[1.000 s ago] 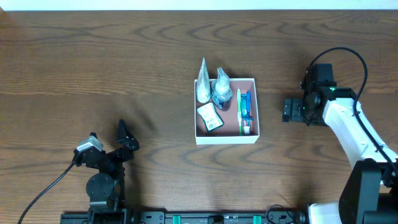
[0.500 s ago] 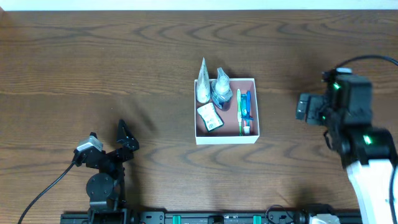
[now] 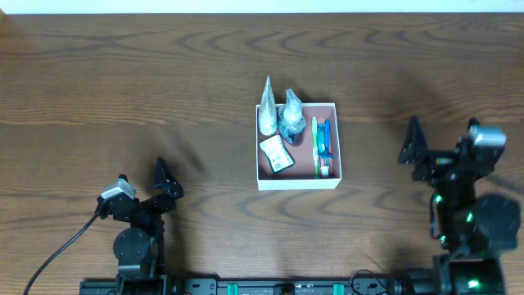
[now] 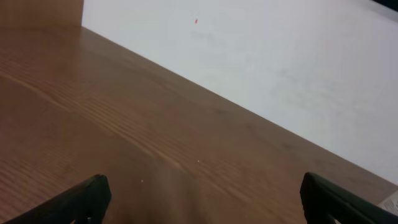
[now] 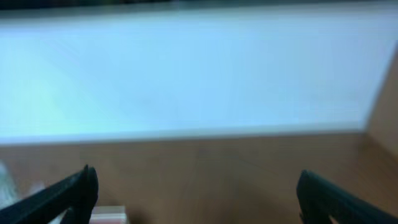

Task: Pack container

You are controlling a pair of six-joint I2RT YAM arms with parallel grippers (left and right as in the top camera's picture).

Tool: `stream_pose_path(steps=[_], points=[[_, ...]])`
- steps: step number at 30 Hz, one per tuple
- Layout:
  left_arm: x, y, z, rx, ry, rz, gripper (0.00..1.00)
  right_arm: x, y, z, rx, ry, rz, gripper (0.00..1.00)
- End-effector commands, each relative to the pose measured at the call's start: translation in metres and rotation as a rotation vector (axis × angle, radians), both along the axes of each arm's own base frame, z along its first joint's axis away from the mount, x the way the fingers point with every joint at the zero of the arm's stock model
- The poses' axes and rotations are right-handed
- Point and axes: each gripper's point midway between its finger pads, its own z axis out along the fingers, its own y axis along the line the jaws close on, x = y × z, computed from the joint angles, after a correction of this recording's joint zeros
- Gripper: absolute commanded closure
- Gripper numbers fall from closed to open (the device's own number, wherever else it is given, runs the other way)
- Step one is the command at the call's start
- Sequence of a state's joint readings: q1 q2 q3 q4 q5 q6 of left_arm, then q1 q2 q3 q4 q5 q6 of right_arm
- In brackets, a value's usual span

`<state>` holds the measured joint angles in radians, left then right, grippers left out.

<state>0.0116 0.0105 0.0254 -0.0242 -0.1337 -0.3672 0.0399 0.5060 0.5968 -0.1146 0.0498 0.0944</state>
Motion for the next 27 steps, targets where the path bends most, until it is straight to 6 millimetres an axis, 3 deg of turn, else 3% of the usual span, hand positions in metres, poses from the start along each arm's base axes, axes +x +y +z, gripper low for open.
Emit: stream_pose_path(steps=[1, 5, 12, 15, 27], points=[[-0.001, 0.000, -0.018, 0.011, 0.055, 0.001, 0.02, -0.007, 0.014, -0.022, 0.024, -0.078, 0.082, 0.01], [-0.001, 0.000, -0.018, 0.011, 0.055, 0.002, 0.02, -0.013, 0.014, -0.041, 0.080, -0.163, 0.088, 0.01], [-0.001, 0.000, -0.018, 0.011, 0.055, 0.002, 0.02, -0.019, 0.014, -0.099, 0.163, -0.125, 0.091, 0.01], [-0.001, 0.000, -0.018, 0.011, 0.055, 0.001, 0.02, -0.021, 0.014, -0.112, 0.161, -0.121, 0.090, 0.01], [-0.001, 0.000, -0.018, 0.011, 0.055, 0.001, 0.02, -0.025, 0.026, -0.158, -0.089, 0.037, 0.156, 0.01]])
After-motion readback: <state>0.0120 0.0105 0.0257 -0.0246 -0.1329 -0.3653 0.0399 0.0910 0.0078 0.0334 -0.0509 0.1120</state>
